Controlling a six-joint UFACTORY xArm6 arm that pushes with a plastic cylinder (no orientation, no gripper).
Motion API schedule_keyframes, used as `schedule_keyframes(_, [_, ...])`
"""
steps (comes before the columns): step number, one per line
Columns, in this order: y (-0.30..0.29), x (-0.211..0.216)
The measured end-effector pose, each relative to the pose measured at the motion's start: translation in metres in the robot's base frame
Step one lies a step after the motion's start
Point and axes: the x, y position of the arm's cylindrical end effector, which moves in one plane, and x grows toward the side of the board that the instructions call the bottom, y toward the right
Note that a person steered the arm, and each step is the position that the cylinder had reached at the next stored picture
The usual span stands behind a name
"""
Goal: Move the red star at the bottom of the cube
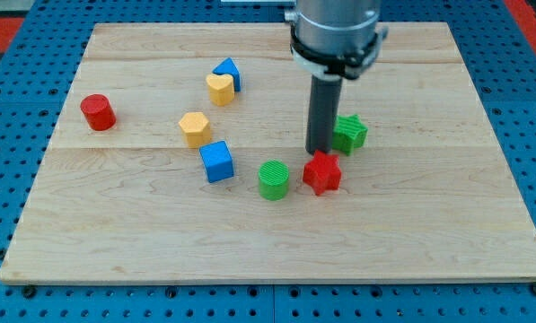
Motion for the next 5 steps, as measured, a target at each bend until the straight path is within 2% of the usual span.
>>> schedule_keyframes(1, [-0.001, 0.025])
schedule_keyframes(3, [0.111, 0.048])
schedule_keyframes(4, [0.075, 0.078])
schedule_keyframes(5, [0.003, 0.076])
